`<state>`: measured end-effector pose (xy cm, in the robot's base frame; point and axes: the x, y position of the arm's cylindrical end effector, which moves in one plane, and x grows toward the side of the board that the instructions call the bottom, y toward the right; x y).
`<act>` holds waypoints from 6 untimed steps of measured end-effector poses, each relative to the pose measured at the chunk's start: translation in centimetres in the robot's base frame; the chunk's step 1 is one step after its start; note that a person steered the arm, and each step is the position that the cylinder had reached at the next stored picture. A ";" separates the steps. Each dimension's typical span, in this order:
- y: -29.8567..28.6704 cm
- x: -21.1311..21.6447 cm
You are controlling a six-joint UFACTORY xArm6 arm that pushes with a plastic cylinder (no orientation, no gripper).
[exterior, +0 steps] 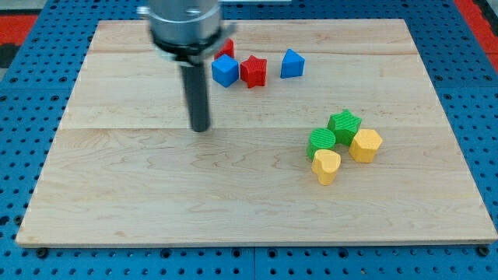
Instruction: Push the red circle into the red star
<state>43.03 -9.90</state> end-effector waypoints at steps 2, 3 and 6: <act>3.9 -11.0; 8.3 -15.1; 0.6 -22.6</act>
